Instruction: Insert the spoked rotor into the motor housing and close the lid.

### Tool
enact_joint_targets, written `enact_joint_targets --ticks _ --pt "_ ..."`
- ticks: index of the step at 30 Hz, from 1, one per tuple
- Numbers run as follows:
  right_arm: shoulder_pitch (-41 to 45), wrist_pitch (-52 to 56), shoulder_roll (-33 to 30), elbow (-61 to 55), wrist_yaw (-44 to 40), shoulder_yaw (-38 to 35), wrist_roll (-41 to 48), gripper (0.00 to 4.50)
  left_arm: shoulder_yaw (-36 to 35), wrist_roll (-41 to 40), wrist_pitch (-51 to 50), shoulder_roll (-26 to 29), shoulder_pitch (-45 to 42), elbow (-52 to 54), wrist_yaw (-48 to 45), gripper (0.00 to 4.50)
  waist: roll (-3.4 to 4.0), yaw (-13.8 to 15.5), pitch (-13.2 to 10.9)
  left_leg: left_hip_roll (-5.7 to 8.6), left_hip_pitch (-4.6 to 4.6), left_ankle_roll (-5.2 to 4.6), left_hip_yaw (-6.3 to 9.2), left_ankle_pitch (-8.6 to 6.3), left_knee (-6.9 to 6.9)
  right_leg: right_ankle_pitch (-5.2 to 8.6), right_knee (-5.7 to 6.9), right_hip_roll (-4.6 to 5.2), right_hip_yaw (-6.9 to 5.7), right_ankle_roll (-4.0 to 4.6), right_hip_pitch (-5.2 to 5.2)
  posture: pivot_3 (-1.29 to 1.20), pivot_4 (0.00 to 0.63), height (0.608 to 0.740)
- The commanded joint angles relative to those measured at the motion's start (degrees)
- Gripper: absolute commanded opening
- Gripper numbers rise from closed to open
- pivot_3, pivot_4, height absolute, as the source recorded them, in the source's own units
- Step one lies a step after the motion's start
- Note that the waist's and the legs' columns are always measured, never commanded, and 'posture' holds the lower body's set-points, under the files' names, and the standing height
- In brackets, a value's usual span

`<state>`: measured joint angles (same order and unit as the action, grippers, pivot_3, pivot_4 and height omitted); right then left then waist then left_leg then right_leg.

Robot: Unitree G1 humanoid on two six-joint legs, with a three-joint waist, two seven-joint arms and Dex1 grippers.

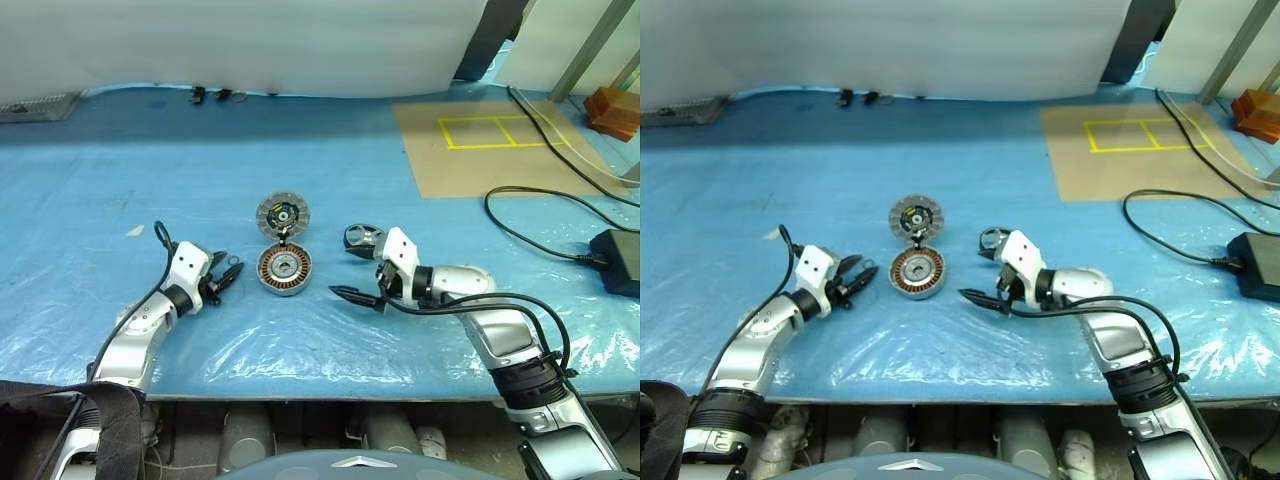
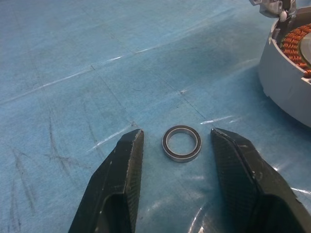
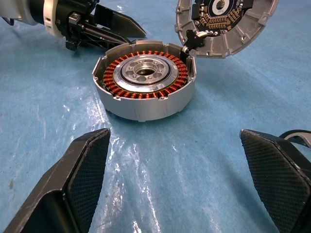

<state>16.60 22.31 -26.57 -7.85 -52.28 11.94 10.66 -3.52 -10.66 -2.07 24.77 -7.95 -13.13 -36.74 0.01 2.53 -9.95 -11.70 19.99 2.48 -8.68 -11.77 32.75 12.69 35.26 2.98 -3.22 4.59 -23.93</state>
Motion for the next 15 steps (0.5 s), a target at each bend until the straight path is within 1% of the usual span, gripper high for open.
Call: enact_joint_targets --ticks 1,5,6,7,9,13,15 --pt "0.9 -0.7 0.6 -1.5 0.5 -0.1 0.9 4.5 0.9 0.7 -3.5 0.5 1.8 -1.5 -0.4 2.27 0.03 0.0 0.0 0.0 0.01 0.0 0.0 0.0 0.0 0.0 -0.03 0.0 0.0 0.0 0.0 0.0 0.15 0.74" --pt "0.8 -0.4 0.9 -1.4 0.7 -0.3 1.2 4.5 1.5 1.4 -3.5 0.7 2.3 -1.7 -0.5 2.27 0.14 0.0 0.1 0.02 0.01 0.0 0.0 0.0 -0.09 -0.03 -0.2 0.0 0.0 -0.05 0.05 0.0 0.15 0.74" --pt "0.7 -0.4 1.0 -1.3 0.7 -0.3 1.2 4.5 1.5 1.4 -3.7 0.7 2.6 -1.5 -0.4 1.9 0.17 0.0 0.1 0.02 0.01 0.0 0.0 0.0 -0.13 -0.04 -0.27 0.0 0.0 -0.06 0.06 0.0 0.15 0.74" --pt "0.8 -0.5 1.0 -1.2 0.7 -0.2 1.1 4.5 1.3 1.3 -3.8 0.6 2.8 -1.3 -0.1 1.69 0.19 0.0 0.1 0.03 0.01 0.0 0.0 0.0 -0.18 -0.05 -0.32 0.0 0.0 -0.08 0.08 0.0 0.15 0.74" --pt "1.1 -0.6 1.2 -0.9 0.8 -0.1 1.0 4.5 1.4 0.7 -4.5 0.6 3.2 -0.5 -0.5 1.11 0.22 0.0 0.2 0.03 -0.02 0.0 0.0 0.0 -0.28 -0.05 -0.41 0.0 0.0 -0.08 0.09 0.0 0.15 0.74" --pt "1.6 -0.9 1.5 -0.3 0.7 0.1 0.9 4.5 1.0 0.9 -4.0 0.6 3.0 -0.7 -0.1 1.11 0.26 0.0 0.2 0.04 -0.02 0.0 -0.01 0.0 -0.37 -0.05 -0.48 0.0 -0.01 -0.08 0.09 0.0 0.15 0.74" --pt "1.7 -0.9 1.5 -0.1 0.7 0.1 0.9 4.5 0.6 -0.5 -3.4 0.2 2.9 0.1 -1.3 1.11 0.26 0.0 0.2 0.04 -0.02 0.0 -0.01 0.0 -0.37 -0.05 -0.49 0.0 -0.01 -0.08 0.09 0.0 0.15 0.74"
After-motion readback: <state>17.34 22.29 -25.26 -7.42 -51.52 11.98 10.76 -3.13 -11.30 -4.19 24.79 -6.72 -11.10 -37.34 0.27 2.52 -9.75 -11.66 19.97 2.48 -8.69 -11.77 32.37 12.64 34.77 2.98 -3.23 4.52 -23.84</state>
